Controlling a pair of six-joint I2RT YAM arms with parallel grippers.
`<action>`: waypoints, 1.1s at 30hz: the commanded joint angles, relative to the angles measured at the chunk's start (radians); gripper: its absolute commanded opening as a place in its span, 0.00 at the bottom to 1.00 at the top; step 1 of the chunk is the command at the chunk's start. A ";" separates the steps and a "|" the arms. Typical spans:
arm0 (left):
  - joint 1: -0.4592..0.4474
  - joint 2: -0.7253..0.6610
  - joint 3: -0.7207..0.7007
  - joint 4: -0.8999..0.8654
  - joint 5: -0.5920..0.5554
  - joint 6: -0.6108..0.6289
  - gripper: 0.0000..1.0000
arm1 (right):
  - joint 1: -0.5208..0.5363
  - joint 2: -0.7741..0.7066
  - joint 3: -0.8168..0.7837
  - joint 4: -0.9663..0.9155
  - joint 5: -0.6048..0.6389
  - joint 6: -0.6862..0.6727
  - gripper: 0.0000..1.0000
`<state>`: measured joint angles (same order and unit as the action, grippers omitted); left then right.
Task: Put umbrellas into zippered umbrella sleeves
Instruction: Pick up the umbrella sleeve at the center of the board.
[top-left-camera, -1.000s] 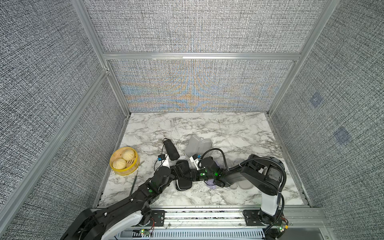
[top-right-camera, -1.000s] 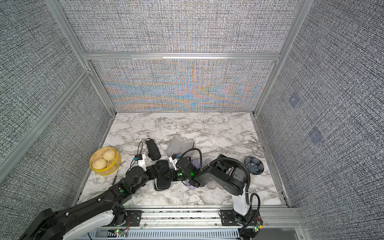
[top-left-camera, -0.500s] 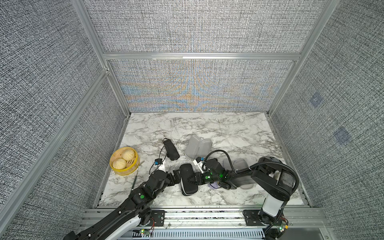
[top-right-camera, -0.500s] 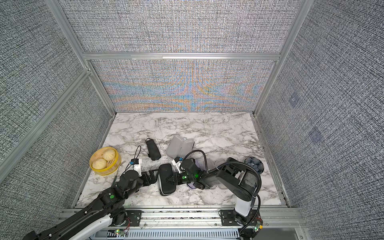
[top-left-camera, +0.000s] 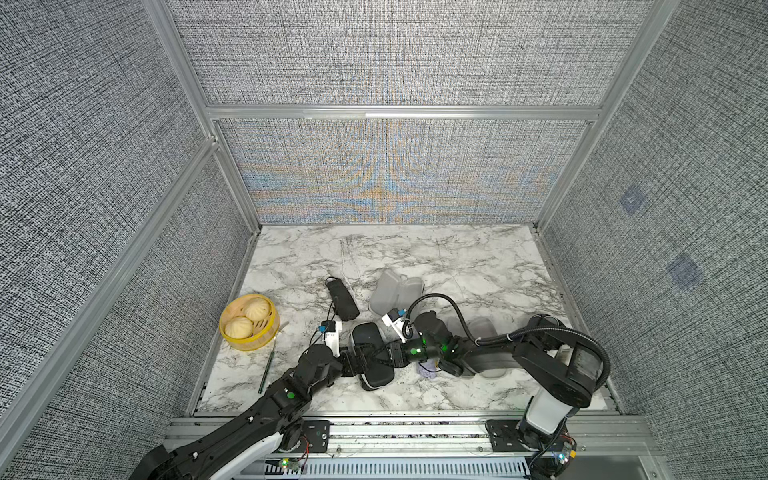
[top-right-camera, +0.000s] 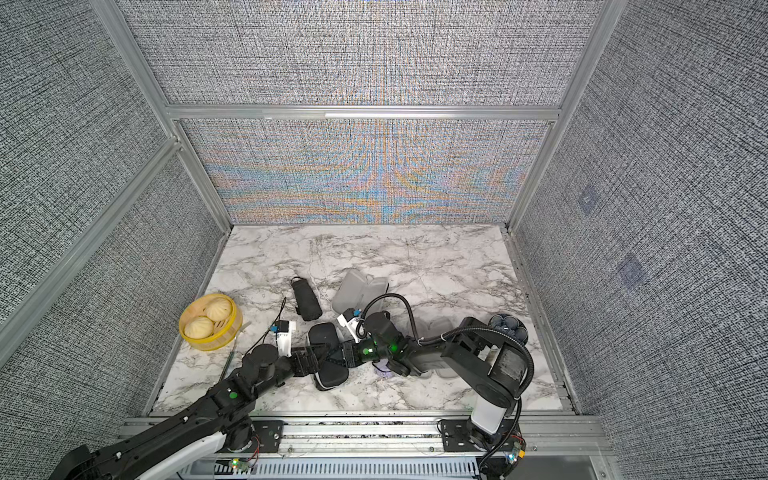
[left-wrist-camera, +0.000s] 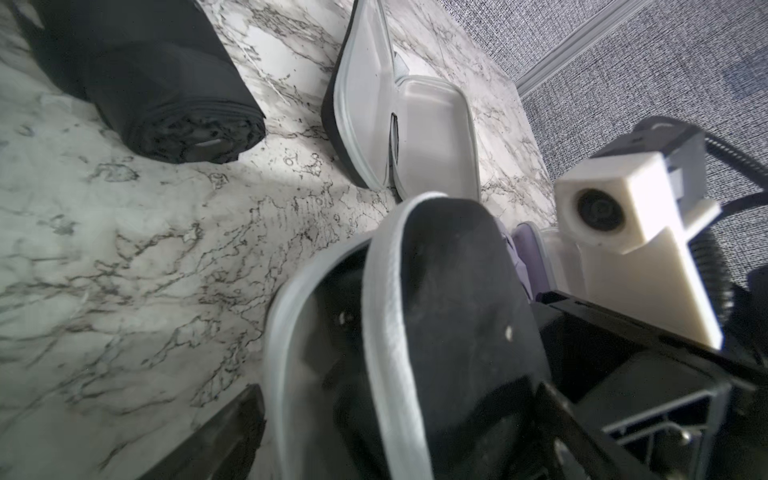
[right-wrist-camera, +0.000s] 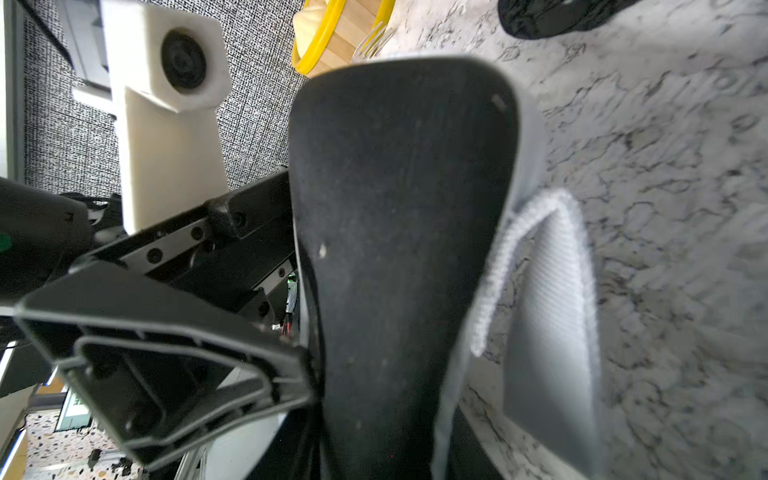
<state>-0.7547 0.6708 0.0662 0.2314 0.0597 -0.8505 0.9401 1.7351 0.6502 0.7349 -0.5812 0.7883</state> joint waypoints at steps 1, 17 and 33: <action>-0.002 -0.002 -0.004 0.053 0.011 -0.012 1.00 | 0.011 0.006 0.028 0.176 -0.069 0.015 0.04; -0.003 0.145 -0.011 0.311 0.121 -0.066 0.52 | 0.035 0.016 0.066 0.116 -0.062 -0.016 0.17; -0.004 0.140 0.015 0.235 0.060 -0.064 0.09 | -0.013 0.002 0.011 0.120 -0.035 -0.010 0.66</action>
<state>-0.7567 0.7998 0.0673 0.4683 0.0807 -0.9165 0.9344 1.7542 0.6670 0.7609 -0.6319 0.7837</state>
